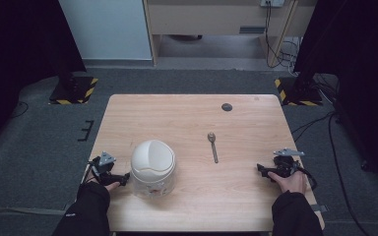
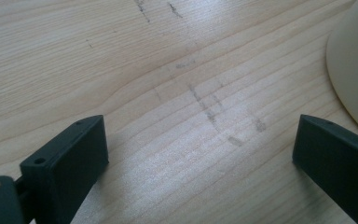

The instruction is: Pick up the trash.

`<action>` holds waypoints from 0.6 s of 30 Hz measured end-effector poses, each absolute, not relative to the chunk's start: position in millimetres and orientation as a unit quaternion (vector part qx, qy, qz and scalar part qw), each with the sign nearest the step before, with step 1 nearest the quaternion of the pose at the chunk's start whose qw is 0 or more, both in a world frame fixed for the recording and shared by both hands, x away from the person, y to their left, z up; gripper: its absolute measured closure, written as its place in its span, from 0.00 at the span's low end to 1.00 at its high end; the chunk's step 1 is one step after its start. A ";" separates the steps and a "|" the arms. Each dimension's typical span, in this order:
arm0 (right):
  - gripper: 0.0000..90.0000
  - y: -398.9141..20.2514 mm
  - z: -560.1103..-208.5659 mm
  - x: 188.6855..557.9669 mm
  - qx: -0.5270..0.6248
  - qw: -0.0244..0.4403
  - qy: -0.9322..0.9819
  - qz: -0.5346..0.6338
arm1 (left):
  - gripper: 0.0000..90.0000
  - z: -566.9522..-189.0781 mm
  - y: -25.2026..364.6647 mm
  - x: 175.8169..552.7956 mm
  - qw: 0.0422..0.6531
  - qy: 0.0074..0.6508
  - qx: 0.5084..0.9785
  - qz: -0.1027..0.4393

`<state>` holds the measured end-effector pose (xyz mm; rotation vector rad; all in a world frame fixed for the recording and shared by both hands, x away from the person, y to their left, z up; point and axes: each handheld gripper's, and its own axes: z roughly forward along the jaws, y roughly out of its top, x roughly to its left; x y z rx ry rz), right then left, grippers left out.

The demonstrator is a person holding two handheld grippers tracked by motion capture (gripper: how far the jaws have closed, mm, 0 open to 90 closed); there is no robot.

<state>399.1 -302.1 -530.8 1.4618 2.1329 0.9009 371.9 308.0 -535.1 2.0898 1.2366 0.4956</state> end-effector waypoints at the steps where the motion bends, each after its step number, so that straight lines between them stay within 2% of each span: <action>1: 0.22 -302.1 -530.8 399.1 0.523 0.200 0.763 0.322 | 0.04 -535.1 308.0 371.9 0.326 0.472 0.797 0.189; 4: 0.23 -303.7 -525.9 398.1 0.517 0.214 0.762 0.326 | 0.06 -533.5 309.2 371.8 0.323 0.475 0.796 0.189; 9: 0.23 -303.6 -519.4 397.1 0.522 0.221 0.749 0.342 | 0.21 -526.8 311.9 369.6 0.319 0.497 0.787 0.178; 18: 0.23 -303.8 -511.1 395.3 0.524 0.234 0.737 0.357 | 0.22 -501.8 316.8 362.1 0.368 0.514 0.742 0.223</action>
